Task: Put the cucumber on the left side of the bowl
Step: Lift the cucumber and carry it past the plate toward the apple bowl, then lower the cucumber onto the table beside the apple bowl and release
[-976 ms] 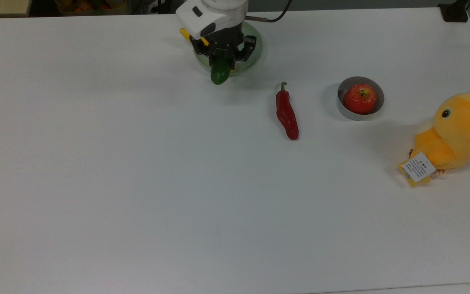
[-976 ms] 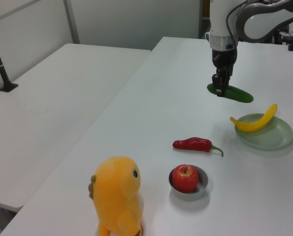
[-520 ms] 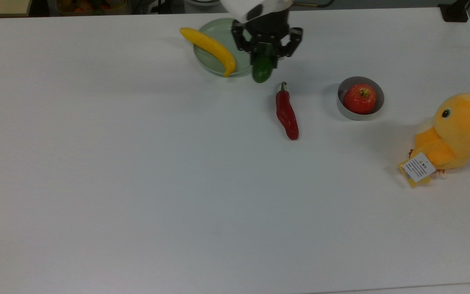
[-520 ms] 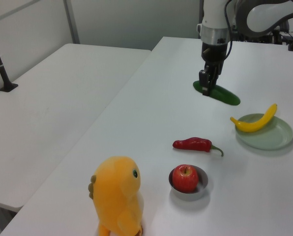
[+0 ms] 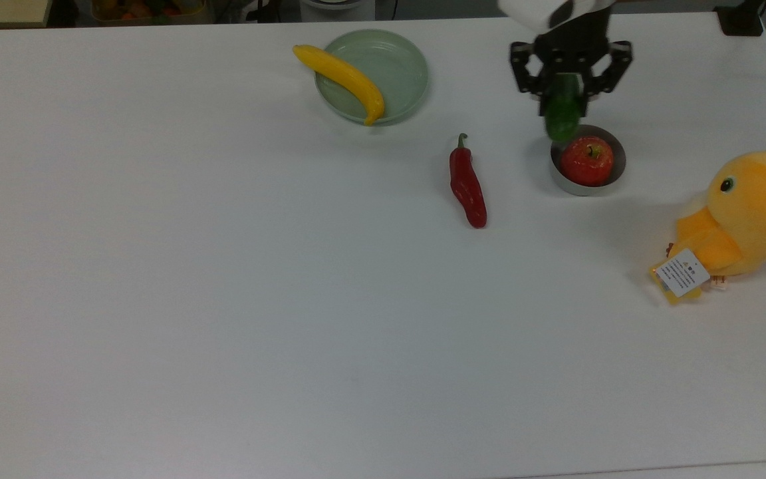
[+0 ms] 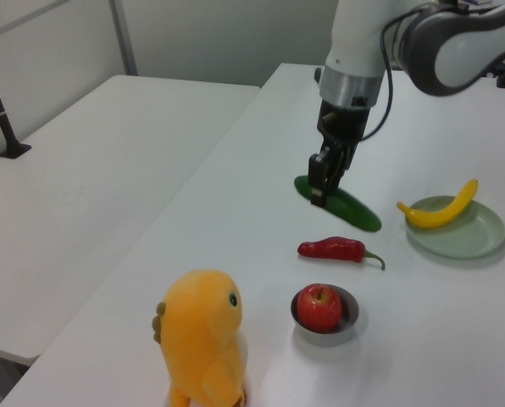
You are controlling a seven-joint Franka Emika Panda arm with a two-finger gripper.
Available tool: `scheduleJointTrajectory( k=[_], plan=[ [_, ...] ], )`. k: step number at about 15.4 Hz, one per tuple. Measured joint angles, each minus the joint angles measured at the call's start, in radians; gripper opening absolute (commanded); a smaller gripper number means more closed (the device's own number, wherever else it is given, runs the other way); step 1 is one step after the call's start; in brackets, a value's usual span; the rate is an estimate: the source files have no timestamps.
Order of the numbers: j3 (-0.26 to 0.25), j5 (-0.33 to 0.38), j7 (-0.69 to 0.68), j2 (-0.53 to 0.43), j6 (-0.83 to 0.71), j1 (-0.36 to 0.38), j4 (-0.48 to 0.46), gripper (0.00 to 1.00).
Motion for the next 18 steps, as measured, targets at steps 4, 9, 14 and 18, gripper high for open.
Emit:
scheduleJointTrajectory(
  k=[4, 9, 14, 18],
  plan=[
    [0.001, -0.078, 0.101, 0.099, 0.065, 0.083, 0.065, 0.11],
    [0.003, -0.198, 0.191, 0.242, 0.155, 0.206, 0.147, 0.12],
    [0.003, -0.266, 0.241, 0.279, 0.191, 0.261, 0.153, 0.12],
    [0.003, -0.315, 0.266, 0.334, 0.211, 0.292, 0.164, 0.12]
  ],
)
